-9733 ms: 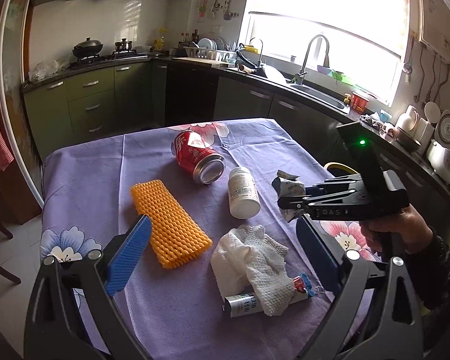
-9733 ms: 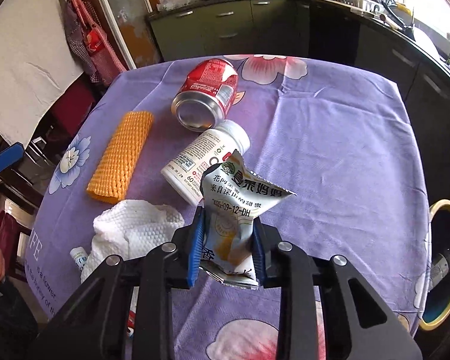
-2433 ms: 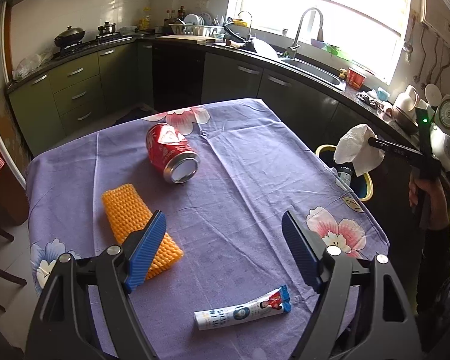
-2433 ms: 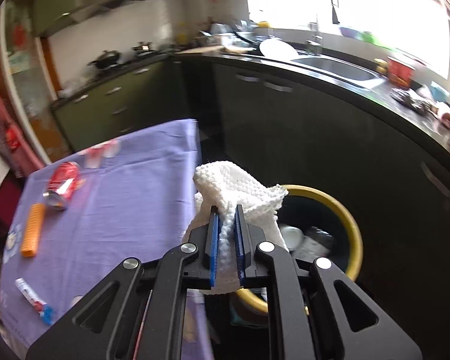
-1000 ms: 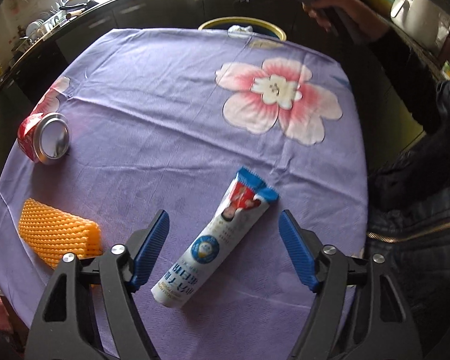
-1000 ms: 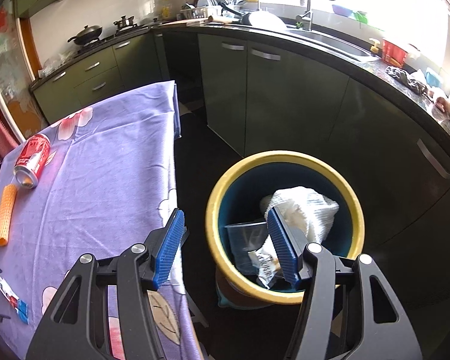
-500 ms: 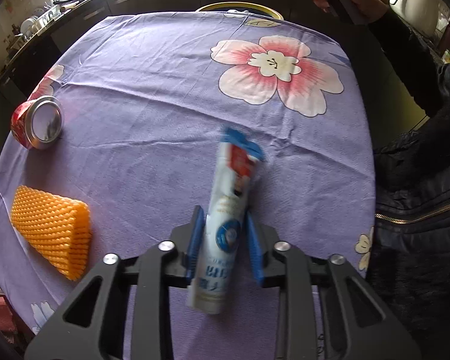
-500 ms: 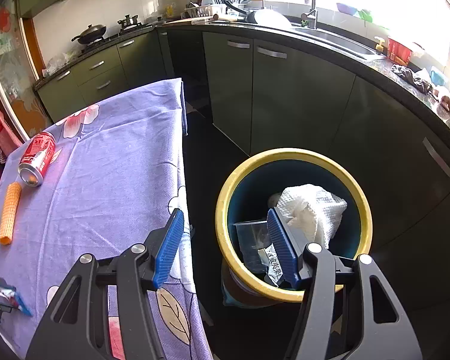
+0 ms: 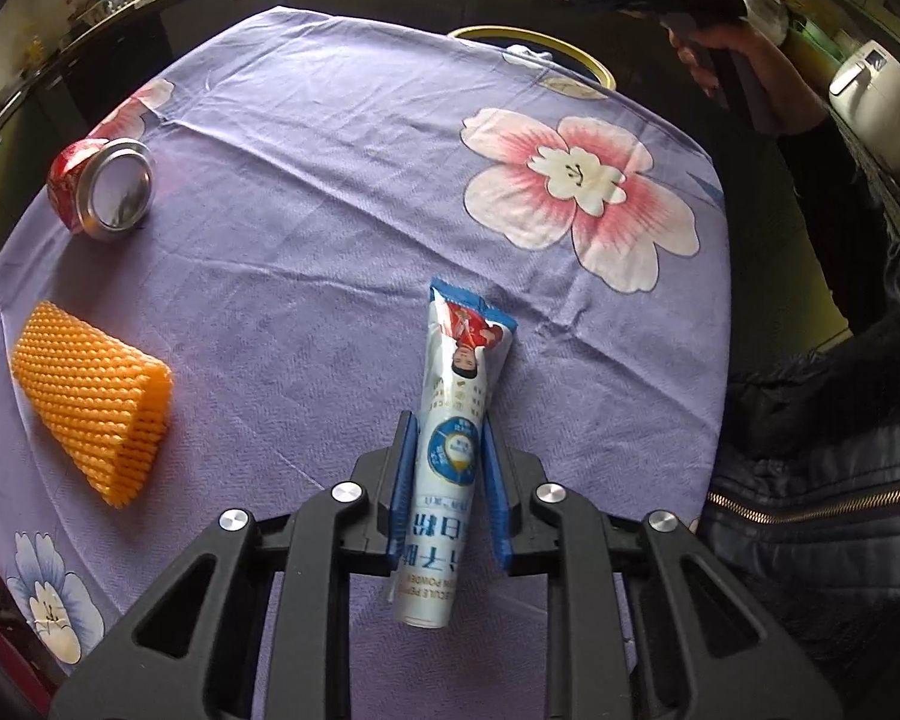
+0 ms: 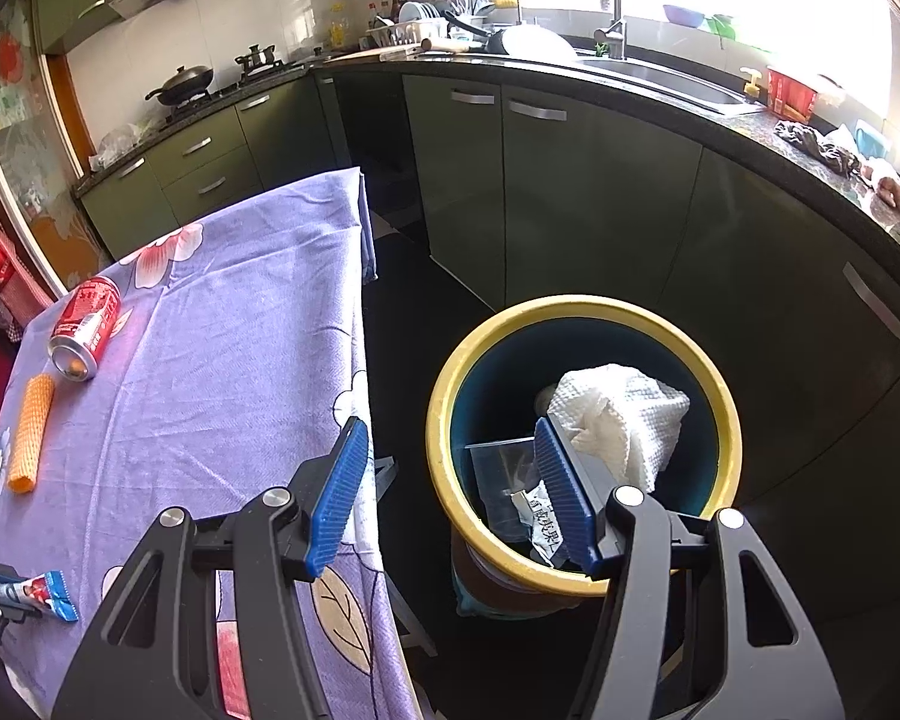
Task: Collect trash
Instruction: 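Lift the toothpaste tube and carry it over the bin with the left gripper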
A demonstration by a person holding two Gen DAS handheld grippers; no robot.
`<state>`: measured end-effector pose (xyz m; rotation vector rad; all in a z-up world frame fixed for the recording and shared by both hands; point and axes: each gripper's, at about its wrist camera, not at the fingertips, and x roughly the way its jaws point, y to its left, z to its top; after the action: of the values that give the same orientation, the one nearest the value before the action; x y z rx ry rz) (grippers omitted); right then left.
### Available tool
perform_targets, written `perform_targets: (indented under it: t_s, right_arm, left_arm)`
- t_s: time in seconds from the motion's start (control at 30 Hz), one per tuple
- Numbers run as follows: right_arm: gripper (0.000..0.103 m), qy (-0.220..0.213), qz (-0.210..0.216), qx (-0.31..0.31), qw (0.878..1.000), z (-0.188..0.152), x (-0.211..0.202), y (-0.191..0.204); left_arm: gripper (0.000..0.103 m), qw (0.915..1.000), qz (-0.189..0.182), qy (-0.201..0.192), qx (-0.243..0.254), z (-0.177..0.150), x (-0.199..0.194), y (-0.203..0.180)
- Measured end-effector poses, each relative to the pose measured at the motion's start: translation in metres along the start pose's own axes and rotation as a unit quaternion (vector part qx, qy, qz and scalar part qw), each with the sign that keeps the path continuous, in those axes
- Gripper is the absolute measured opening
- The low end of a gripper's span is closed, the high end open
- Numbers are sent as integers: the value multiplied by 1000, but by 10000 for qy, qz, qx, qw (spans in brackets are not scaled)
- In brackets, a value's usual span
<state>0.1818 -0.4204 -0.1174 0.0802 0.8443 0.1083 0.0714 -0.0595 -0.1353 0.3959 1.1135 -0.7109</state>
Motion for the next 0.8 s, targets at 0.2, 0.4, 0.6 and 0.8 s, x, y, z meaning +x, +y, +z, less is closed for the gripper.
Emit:
perform_targets:
  t_s: [0.2,0.4,0.6,0.8]
  right_arm:
    - [58,-29,16,75,10000,-4,-4,-7]
    - [58,-79,22,167,9998,-7,-7,-16]
    - [58,-218,-110,331,9992,-12,-17,-37]
    - [58,-350,-441,686,9961,-26,-27,-83]
  left_arm:
    - [21,9997,164,-172,-59,15,-12,0]
    - [21,9993,221,-290,27,35,-21,-6]
    - [21,9984,83,-520,204,79,-28,-21]
    - [21,9960,-367,-677,462,159,-19,-43]
